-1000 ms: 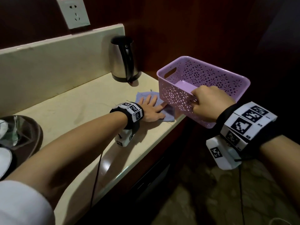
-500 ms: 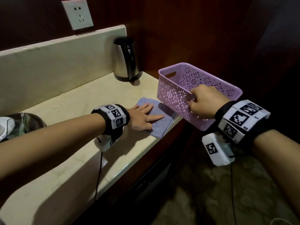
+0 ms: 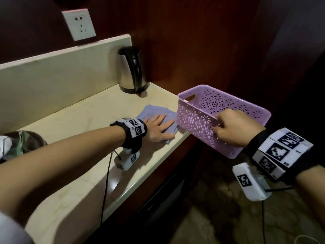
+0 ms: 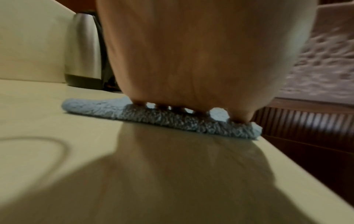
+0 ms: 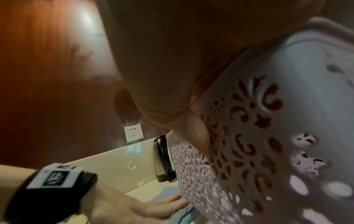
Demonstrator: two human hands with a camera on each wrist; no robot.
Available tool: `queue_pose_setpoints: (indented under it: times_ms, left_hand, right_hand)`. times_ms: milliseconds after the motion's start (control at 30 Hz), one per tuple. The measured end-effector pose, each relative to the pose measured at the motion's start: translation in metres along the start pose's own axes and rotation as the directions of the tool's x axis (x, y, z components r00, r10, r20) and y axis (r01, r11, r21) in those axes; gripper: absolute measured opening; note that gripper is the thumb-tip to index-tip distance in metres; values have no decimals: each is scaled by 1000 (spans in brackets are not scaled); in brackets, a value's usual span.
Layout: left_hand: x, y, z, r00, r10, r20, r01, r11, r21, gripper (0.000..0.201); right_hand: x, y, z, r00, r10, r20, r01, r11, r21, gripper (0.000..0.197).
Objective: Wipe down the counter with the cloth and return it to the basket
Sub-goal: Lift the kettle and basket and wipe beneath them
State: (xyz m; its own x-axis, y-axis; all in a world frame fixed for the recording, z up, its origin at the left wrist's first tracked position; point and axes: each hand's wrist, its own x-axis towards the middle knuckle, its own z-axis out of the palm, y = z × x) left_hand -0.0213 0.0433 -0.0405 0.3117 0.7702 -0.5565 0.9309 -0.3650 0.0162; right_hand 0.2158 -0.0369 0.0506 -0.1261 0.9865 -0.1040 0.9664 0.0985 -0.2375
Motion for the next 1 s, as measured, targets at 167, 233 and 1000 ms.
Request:
queue_pose_setpoints:
  times_ms: [167,233,1000]
  left_hand:
    - [25,-19,-27,999,32,-39,-30,998,61,61]
    - [42,-25,-27,999,-33,-27,36,993,115,66]
    - [108,-46,-40,974,-132,-182,134,991,-3,91]
  right_hand:
    - [-12,17,11,999,-30,18,30,999,23,15]
    - [-13,22,13,999,-20,25,19,999,47,15]
    - [28,24,8,985,-169,35,167,984,54,26]
